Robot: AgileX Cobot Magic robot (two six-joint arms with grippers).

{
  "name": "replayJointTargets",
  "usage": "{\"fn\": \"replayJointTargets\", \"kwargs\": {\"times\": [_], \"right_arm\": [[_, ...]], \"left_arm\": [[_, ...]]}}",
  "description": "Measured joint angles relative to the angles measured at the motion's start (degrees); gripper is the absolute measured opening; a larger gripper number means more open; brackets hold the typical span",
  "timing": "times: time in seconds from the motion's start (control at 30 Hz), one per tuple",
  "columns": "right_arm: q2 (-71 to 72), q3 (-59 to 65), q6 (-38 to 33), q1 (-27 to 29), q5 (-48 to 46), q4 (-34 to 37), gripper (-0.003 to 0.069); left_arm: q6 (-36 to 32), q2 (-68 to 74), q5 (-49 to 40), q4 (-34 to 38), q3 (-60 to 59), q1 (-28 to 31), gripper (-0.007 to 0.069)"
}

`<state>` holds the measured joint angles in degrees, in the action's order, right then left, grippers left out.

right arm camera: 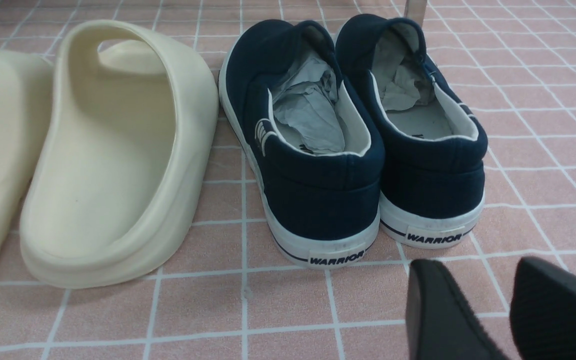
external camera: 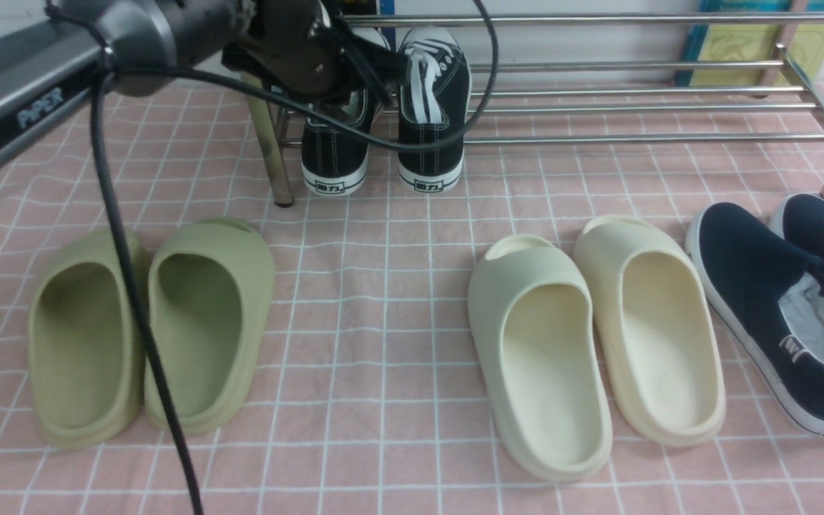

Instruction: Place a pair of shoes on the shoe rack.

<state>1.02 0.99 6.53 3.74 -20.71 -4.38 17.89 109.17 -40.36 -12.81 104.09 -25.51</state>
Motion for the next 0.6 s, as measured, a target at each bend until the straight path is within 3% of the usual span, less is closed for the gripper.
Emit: {"fn": "replayJointTargets", "kwargs": {"times": [0.33,0.47,0.6], "right_arm": [[0.00,0.00,0.00,0.00,0.00,-0.01,0.0238],[0.00,0.00,0.00,0.00,0.00,-0.01,0.0238],[0.00,0.00,0.00,0.00,0.00,0.05,0.0238]], "left_arm": [[-5.48,-25.73,-8.80,-1.50,-5.84,-0.14,0.0022],[-4.84,-41.29,-9.21,-3.97,-19.01,-0.14,0.0022],[-0.08,-54.23,-8.86,-6.37,-35.26,-0.14,0.0022]]}}
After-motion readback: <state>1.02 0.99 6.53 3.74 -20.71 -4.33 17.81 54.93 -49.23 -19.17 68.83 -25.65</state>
